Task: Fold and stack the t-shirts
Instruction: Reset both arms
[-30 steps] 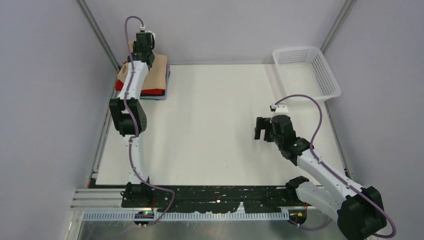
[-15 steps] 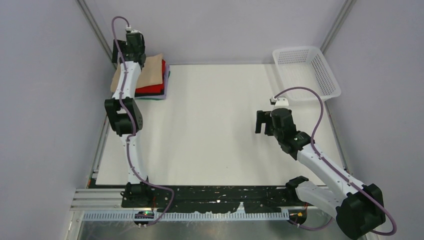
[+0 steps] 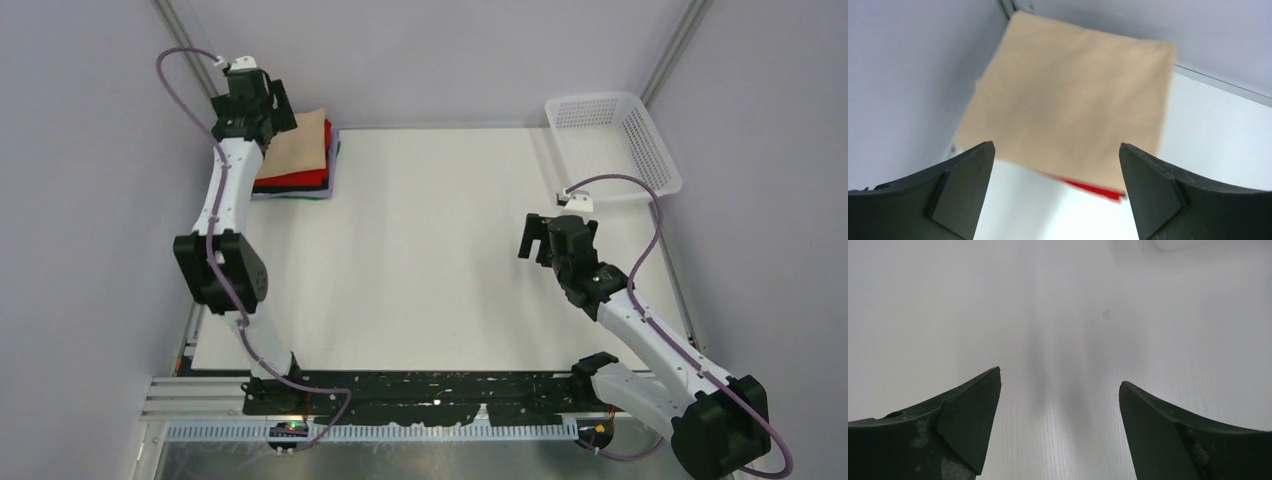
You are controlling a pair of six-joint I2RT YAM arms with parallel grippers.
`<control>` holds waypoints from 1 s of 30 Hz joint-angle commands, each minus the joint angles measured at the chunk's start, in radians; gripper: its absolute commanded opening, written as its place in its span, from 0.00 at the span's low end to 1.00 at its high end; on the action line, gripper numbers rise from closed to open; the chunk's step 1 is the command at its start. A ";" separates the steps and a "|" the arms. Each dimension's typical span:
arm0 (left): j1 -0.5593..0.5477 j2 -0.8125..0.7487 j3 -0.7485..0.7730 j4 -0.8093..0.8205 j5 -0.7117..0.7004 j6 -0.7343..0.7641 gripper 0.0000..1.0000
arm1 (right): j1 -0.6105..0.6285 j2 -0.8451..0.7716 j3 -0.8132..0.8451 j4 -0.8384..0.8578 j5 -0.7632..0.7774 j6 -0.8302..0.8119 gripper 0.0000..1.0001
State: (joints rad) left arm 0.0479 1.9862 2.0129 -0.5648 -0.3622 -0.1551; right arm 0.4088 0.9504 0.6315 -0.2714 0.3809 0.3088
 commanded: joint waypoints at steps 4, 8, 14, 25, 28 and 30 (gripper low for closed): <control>-0.089 -0.584 -0.673 0.215 0.209 -0.335 1.00 | -0.064 -0.043 0.011 0.042 0.024 0.046 0.96; -0.221 -0.908 -1.152 0.343 0.212 -0.388 1.00 | -0.067 -0.120 -0.043 0.046 0.039 0.075 0.95; -0.355 -1.208 -1.539 0.419 0.197 -0.408 1.00 | -0.068 -0.273 -0.173 0.023 -0.006 0.106 0.96; -0.355 -1.402 -1.553 0.310 0.075 -0.415 1.00 | -0.067 -0.443 -0.280 0.059 -0.031 0.157 0.95; -0.355 -1.419 -1.556 0.308 0.074 -0.419 1.00 | -0.068 -0.447 -0.276 0.058 -0.043 0.149 0.96; -0.355 -1.423 -1.556 0.304 0.072 -0.419 1.00 | -0.067 -0.443 -0.272 0.055 -0.040 0.151 0.95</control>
State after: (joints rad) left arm -0.3058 0.5770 0.4351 -0.2684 -0.2539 -0.5613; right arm 0.3447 0.5106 0.3405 -0.2550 0.3382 0.4450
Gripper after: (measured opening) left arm 0.995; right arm 0.955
